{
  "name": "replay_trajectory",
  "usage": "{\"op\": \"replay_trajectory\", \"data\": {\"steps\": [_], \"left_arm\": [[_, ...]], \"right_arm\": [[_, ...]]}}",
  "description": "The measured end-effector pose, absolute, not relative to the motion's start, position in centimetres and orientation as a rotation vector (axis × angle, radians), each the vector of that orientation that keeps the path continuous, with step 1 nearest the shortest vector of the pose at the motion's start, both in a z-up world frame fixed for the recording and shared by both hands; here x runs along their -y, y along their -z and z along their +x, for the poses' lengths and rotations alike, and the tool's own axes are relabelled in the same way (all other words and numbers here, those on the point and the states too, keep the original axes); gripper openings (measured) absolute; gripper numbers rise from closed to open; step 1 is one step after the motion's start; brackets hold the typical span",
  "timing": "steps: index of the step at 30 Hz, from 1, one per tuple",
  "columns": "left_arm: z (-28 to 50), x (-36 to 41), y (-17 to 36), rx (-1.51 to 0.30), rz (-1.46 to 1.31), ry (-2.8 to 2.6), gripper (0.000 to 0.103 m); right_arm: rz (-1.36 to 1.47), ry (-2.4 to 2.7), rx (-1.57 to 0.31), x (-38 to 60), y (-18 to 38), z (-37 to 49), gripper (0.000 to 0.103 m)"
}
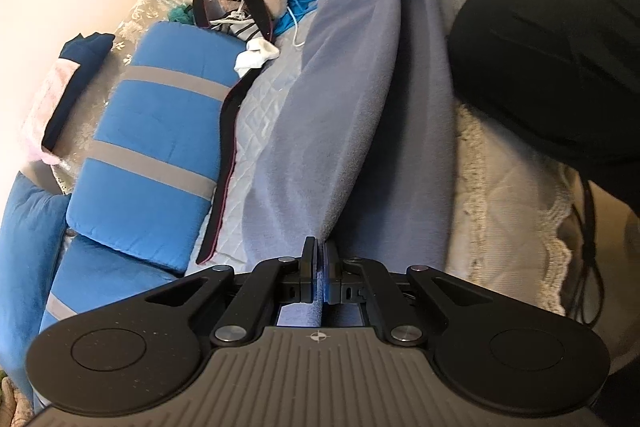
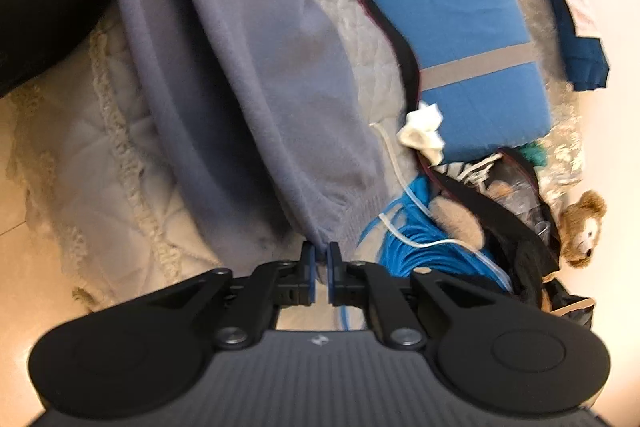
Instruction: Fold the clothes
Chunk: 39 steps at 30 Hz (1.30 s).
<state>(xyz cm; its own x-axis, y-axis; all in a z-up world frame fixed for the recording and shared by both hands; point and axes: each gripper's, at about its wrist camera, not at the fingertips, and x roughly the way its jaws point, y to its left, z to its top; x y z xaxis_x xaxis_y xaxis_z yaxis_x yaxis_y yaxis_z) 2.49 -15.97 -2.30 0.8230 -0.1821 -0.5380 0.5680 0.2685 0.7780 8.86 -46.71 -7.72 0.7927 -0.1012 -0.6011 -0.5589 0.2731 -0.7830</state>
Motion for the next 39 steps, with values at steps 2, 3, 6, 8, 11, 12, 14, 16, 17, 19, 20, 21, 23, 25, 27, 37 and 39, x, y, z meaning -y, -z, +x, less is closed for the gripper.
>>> {"op": "replay_trajectory", "data": {"steps": [2, 3, 6, 8, 11, 12, 14, 16, 17, 19, 20, 21, 23, 25, 27, 37, 39], "left_arm": [[2.0, 16.0, 2.3, -0.378, 1.202, 0.533, 0.002], [1.8, 16.0, 2.4, -0.379, 1.204, 0.538, 0.002], [1.2, 16.0, 2.7, -0.385, 1.211, 0.555, 0.002], [1.1, 15.9, 3.2, -0.391, 1.216, 0.57, 0.002], [0.7, 15.9, 3.6, -0.391, 1.213, 0.587, 0.002], [0.6, 15.9, 3.7, -0.394, 1.214, 0.591, 0.002], [0.4, 15.9, 3.8, -0.398, 1.214, 0.593, 0.002], [0.1, 15.9, 3.7, -0.398, 1.21, 0.594, 0.002], [0.0, 15.9, 3.5, -0.397, 1.208, 0.592, 0.002], [-0.2, 15.9, 3.2, -0.389, 1.204, 0.589, 0.002], [-0.3, 15.9, 3.0, -0.387, 1.204, 0.589, 0.002], [-0.3, 15.9, 2.9, -0.389, 1.204, 0.589, 0.002], [-0.4, 16.0, 2.9, -0.392, 1.206, 0.594, 0.002], [-0.6, 16.1, 3.1, -0.394, 1.21, 0.598, 0.002], [-0.7, 16.2, 3.3, -0.397, 1.212, 0.601, 0.002], [-0.3, 16.6, 6.1, -0.463, 1.245, 0.615, 0.002], [0.0, 16.6, 6.7, -0.475, 1.238, 0.613, 0.004]], "right_arm": [[-1.282, -0.347, -0.629, 46.8, 8.0, 8.6, 0.0], [-1.28, -0.35, -0.634, 46.8, 8.0, 8.5, 0.0], [-1.265, -0.358, -0.647, 47.0, 8.2, 8.2, 0.0], [-1.255, -0.369, -0.663, 47.1, 8.4, 8.2, 0.0], [-1.248, -0.369, -0.677, 47.1, 8.7, 8.0, 0.0], [-1.245, -0.367, -0.681, 47.1, 8.8, 7.9, 0.0], [-1.235, -0.363, -0.69, 47.2, 9.0, 7.9, 0.0], [-1.224, -0.362, -0.695, 47.3, 9.1, 8.0, 0.0], [-1.221, -0.364, -0.697, 47.3, 9.1, 7.9, 0.0], [-1.211, -0.362, -0.695, 47.4, 8.9, 7.8, 0.0], [-1.204, -0.36, -0.696, 47.5, 8.6, 7.8, 0.0], [-1.198, -0.358, -0.697, 47.6, 8.4, 7.8, 0.0], [-1.186, -0.36, -0.705, 47.8, 8.1, 7.7, 0.0], [-1.181, -0.368, -0.72, 48.0, 8.1, 7.7, 0.0], [-1.17, -0.369, -0.743, 48.2, 8.1, 7.7, 0.0], [-1.132, -0.314, -0.694, 48.5, 7.9, 7.1, 0.053], [-1.07, -0.303, -0.678, 48.3, 7.2, 7.0, 0.081]]}}
